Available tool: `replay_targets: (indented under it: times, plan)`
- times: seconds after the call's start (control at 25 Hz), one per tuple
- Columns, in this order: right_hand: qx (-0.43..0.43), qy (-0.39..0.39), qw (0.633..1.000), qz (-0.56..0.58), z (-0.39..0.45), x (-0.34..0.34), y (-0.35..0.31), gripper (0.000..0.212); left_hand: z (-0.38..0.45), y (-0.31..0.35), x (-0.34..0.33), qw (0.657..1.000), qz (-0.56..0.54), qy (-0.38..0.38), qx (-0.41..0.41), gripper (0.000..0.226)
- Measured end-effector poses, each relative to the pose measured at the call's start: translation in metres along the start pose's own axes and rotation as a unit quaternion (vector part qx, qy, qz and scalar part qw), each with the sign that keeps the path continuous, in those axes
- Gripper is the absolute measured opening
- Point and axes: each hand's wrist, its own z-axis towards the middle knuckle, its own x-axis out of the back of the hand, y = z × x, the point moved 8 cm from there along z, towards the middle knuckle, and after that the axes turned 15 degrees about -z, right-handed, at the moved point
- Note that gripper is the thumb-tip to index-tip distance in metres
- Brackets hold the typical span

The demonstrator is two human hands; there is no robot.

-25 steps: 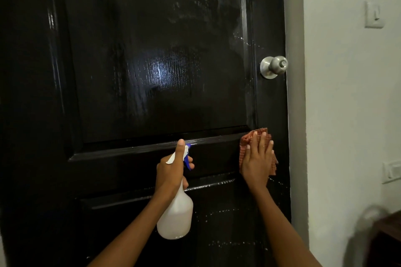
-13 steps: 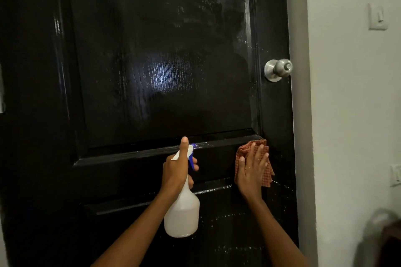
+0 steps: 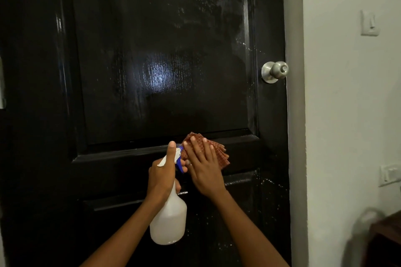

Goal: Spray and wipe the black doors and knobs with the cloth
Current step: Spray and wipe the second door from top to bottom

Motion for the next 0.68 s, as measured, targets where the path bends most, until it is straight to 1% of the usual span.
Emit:
replay_targets:
  times: [0.04, 0.08, 0.16, 0.24, 0.32, 0.4, 0.48, 0.6, 0.68]
  plan:
    - [0.001, 0.008, 1.000, -0.014, -0.001, 0.000, 0.012, 0.059, -0.001, 0.000, -0.004, 1.000, 0.004, -0.004, -0.003, 0.080]
    - [-0.019, 0.014, 1.000, -0.020, -0.004, -0.002, 0.030, 0.058, -0.002, 0.001, -0.007, 1.000, 0.004, -0.009, -0.008, 0.079]
    - [-0.113, 0.012, 0.993, -0.024, -0.017, -0.008, 0.078, 0.055, -0.004, 0.000, -0.015, 1.000, -0.003, -0.020, -0.011, 0.076]
    - [-0.230, -0.005, 0.973, -0.013, -0.034, -0.007, 0.132, 0.057, -0.006, 0.000, -0.023, 0.999, -0.013, -0.030, -0.005, 0.075]
    - [-0.313, -0.014, 0.950, 0.014, -0.049, -0.003, 0.176, 0.062, -0.008, 0.002, -0.033, 0.999, -0.021, -0.043, -0.004, 0.076]
    - [-0.332, -0.015, 0.943, 0.020, -0.052, 0.003, 0.195, 0.063, -0.008, 0.008, -0.043, 0.998, -0.021, -0.051, -0.008, 0.079]
    - [-0.341, -0.004, 0.939, 0.044, -0.048, 0.006, 0.186, 0.063, -0.007, 0.013, -0.052, 0.998, -0.019, -0.057, -0.010, 0.081]
    - [-0.366, 0.012, 0.922, 0.127, -0.033, 0.008, 0.165, 0.059, -0.003, 0.020, -0.067, 0.997, -0.021, -0.069, -0.014, 0.079]
    - [-0.359, 0.022, 0.923, 0.138, -0.010, 0.019, 0.171, 0.058, 0.004, 0.030, -0.082, 0.996, -0.023, -0.080, -0.022, 0.079]
